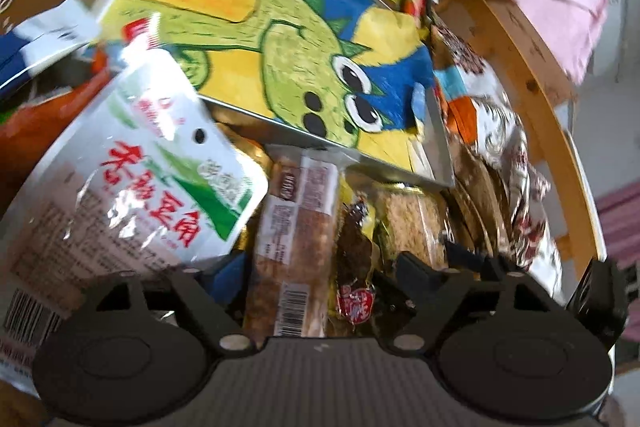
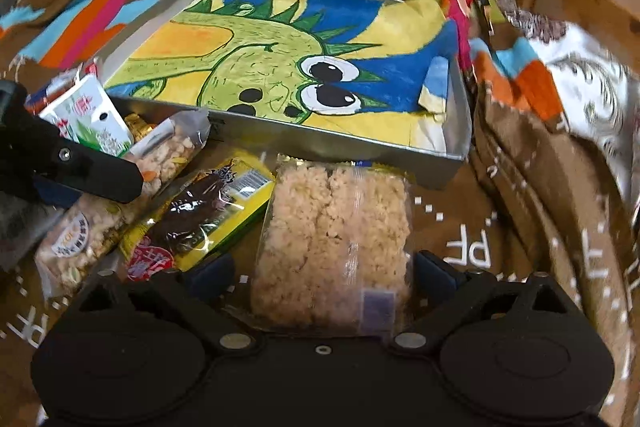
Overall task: Organize snacks
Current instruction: 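Close the left tool on the granola bar while the right tool grasps the puffed-rice bar, then carry both bars into the metal tray and open both tools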
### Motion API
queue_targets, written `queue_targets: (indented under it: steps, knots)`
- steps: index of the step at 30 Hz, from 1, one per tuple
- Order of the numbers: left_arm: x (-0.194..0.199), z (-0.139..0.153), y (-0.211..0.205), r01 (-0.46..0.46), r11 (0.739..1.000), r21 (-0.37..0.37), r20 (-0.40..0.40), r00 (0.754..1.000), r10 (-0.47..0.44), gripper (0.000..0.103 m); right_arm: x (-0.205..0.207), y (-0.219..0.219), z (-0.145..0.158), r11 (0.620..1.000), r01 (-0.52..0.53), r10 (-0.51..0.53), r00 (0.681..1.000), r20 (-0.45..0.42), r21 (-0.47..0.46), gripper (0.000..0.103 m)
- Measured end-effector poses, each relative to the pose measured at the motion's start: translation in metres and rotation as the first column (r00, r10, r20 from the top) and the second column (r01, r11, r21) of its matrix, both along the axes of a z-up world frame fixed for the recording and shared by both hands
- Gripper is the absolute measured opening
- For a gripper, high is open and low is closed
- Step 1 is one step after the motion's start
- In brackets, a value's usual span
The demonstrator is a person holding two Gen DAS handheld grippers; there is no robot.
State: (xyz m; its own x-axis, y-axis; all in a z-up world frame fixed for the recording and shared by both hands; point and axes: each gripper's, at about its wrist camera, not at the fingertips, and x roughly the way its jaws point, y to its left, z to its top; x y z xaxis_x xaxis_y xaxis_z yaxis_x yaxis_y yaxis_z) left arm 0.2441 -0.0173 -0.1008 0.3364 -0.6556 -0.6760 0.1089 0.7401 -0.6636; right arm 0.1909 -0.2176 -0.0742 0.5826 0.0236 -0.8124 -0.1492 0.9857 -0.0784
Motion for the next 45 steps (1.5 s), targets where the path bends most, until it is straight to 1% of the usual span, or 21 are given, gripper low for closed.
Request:
queue_targets:
  steps: [3,5,8,10,12,13,15,18,21,24,27,29,31,34,35,37,39,41,42,45]
  knots:
    - [0.001,-0.001,0.005,-0.018,1.0,-0.013,-0.012,1.0,0.018,0.075,0.0,0.001,0.001,1.0,-0.004,0.004,1.0,0.006,-0.006,0.095]
    - [0.001,-0.002,0.005,-0.007,1.0,0.002,-0.009,1.0,0.007,0.073,0.0,0.001,-0.001,1.0,-0.005,0.005,1.0,-0.001,-0.008,0.095]
    - [-0.001,-0.002,-0.004,0.034,0.999,0.042,0.019,0.999,-0.034,0.072,0.0,0.002,-0.002,1.0,-0.005,0.005,1.0,-0.003,-0.004,0.095]
    - [-0.003,-0.001,-0.009,0.053,0.996,0.072,0.032,0.998,-0.056,0.066,-0.001,0.001,-0.001,1.0,-0.005,0.005,1.0,0.001,0.005,0.09]
    - [-0.004,-0.001,-0.01,0.054,0.993,0.102,0.029,0.998,-0.057,0.054,-0.002,0.001,0.001,1.0,0.003,-0.003,1.0,0.01,0.008,0.084]
    - [-0.004,0.0,-0.009,0.047,0.993,0.107,0.025,0.998,-0.05,0.051,-0.003,0.0,0.002,1.0,0.006,-0.006,1.0,0.014,0.008,0.081]
    - [-0.005,0.0,-0.006,0.029,0.994,0.102,0.011,0.999,-0.03,0.042,-0.004,-0.001,0.003,1.0,0.013,-0.013,1.0,0.02,0.014,0.077]
    - [-0.005,0.001,-0.003,0.03,0.994,0.103,0.002,1.0,-0.03,0.041,-0.005,0.0,0.004,1.0,0.002,-0.003,1.0,0.023,0.016,0.076]
    - [-0.009,0.006,-0.008,0.046,0.991,0.13,0.005,0.999,-0.046,0.04,-0.01,0.006,0.006,1.0,-0.023,0.023,0.999,0.037,-0.015,0.075]
    - [-0.017,0.011,-0.01,0.067,0.989,0.129,-0.004,0.998,-0.067,0.039,-0.017,0.015,0.01,0.996,-0.055,0.06,0.996,0.064,-0.072,0.074]
    - [-0.027,0.015,-0.01,0.084,0.992,0.095,-0.019,0.996,-0.083,0.039,-0.028,0.027,0.015,0.983,-0.098,0.114,0.988,0.104,-0.154,0.074]
    - [-0.032,0.018,-0.009,0.087,0.994,0.072,-0.021,0.996,-0.086,0.039,-0.035,0.034,0.017,0.966,-0.123,0.156,0.979,0.132,-0.227,0.073]
    - [-0.035,0.021,-0.007,0.084,0.995,0.055,-0.013,0.996,-0.084,0.039,-0.042,0.042,0.017,0.938,-0.143,0.202,0.966,0.161,-0.315,0.073]
    - [-0.038,0.029,-0.003,0.069,0.997,0.039,0.024,0.997,-0.07,0.039,-0.05,0.049,0.017,0.889,-0.16,0.264,0.945,0.195,-0.43,0.073]
    - [-0.039,0.032,-0.002,0.063,0.997,0.034,0.037,0.997,-0.064,0.039,-0.053,0.052,0.016,0.867,-0.161,0.287,0.935,0.209,-0.472,0.073]
    - [-0.04,0.038,0.002,0.042,0.999,0.022,0.064,0.997,-0.043,0.039,-0.056,0.055,0.017,0.837,-0.155,0.317,0.919,0.235,-0.526,0.073]
    - [-0.04,0.043,0.006,0.017,1.0,0.007,0.083,0.996,-0.017,0.039,-0.059,0.057,0.019,0.82,-0.139,0.336,0.902,0.271,-0.555,0.073]
    - [-0.039,0.048,0.011,-0.009,1.0,-0.004,0.1,0.995,0.009,0.039,-0.06,0.056,0.024,0.82,-0.118,0.34,0.888,0.31,-0.56,0.073]
    - [-0.037,0.052,0.013,-0.027,1.0,-0.005,0.118,0.993,0.027,0.039,-0.059,0.056,0.026,0.826,-0.106,0.336,0.882,0.332,-0.554,0.073]
    - [-0.029,0.062,0.017,-0.08,0.997,-0.005,0.174,0.982,0.08,0.039,-0.05,0.056,0.035,0.858,-0.076,0.314,0.861,0.401,-0.508,0.073]
